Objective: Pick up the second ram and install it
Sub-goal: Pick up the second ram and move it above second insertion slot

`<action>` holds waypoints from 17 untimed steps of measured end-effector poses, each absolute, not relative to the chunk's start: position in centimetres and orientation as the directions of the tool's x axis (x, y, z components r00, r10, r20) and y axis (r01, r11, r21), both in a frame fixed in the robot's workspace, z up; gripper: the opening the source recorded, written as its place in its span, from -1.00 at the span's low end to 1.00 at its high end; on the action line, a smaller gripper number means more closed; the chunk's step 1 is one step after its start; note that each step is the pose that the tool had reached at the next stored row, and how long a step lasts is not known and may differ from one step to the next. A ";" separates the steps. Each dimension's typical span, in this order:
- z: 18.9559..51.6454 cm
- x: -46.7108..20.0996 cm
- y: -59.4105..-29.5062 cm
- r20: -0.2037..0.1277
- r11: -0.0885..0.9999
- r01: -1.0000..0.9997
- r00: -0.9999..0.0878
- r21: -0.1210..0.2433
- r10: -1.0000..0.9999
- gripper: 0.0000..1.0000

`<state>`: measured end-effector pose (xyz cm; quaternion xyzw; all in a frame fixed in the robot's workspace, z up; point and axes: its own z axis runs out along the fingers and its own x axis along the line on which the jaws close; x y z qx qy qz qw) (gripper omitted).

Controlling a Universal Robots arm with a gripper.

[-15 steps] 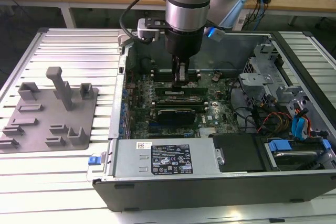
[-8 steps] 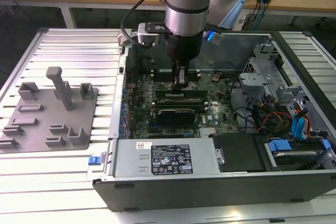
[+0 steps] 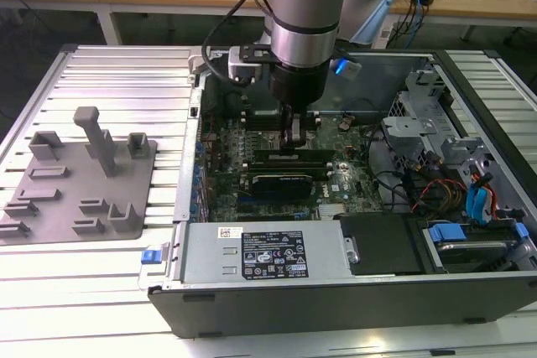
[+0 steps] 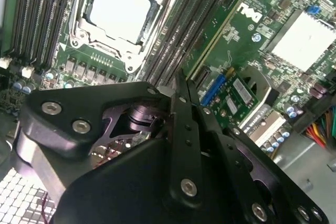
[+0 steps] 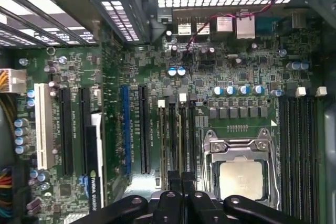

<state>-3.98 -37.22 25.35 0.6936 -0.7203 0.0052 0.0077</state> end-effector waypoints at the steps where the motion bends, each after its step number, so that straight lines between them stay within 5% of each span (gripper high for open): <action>1: 25.3 -4.0 -37.1 0.018 0.038 -0.999 -0.038 0.003 -0.999 -0.82; 17: 25.4 -4.6 -36.9 0.021 0.038 -0.999 -0.038 0.000 -0.999 -0.82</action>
